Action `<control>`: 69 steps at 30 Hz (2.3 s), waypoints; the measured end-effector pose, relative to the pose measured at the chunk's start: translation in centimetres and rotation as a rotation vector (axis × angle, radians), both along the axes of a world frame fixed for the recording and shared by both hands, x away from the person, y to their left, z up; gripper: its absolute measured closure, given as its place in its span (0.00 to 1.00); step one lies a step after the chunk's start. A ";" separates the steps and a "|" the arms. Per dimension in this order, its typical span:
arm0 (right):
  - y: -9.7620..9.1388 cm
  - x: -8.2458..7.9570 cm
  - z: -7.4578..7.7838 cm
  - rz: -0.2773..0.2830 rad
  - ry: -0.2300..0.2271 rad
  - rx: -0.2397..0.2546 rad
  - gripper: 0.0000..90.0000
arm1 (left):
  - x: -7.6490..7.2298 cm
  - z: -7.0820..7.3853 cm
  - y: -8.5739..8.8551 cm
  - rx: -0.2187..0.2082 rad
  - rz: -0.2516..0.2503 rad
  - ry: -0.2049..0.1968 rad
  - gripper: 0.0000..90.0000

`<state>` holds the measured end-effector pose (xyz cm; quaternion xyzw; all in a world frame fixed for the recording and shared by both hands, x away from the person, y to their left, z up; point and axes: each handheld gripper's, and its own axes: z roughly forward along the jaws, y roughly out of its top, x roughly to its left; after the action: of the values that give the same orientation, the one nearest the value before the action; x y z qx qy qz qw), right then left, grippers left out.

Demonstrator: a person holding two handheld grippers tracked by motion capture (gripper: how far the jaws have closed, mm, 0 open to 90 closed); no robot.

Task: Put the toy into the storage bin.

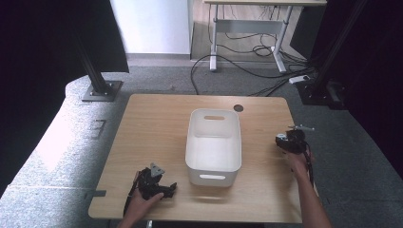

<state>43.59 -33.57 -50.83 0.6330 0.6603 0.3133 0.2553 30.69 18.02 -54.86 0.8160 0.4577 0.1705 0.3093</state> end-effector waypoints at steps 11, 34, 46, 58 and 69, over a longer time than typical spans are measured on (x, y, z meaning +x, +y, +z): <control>0.6 -1.5 1.5 0.024 -0.020 0.004 0.56 | 0.0 0.0 0.0 0.001 0.000 0.000 0.00; 1.7 -4.5 3.4 0.057 -0.058 0.027 0.56 | 0.0 0.0 0.0 0.000 0.000 -0.001 0.00; 2.8 -5.3 5.4 0.078 -0.092 0.031 0.56 | 0.0 0.0 0.0 0.001 0.000 0.000 0.00; 4.8 -5.4 7.2 0.098 -0.118 0.042 0.56 | 0.0 0.0 0.0 0.001 0.000 0.000 0.00; 5.7 -5.7 8.3 0.118 -0.135 0.045 0.56 | 0.0 0.0 0.0 0.002 -0.001 0.001 0.00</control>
<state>37.88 -27.90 -42.55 0.5762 0.6705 0.3843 0.2659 30.70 18.02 -54.84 0.8164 0.4573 0.1706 0.3086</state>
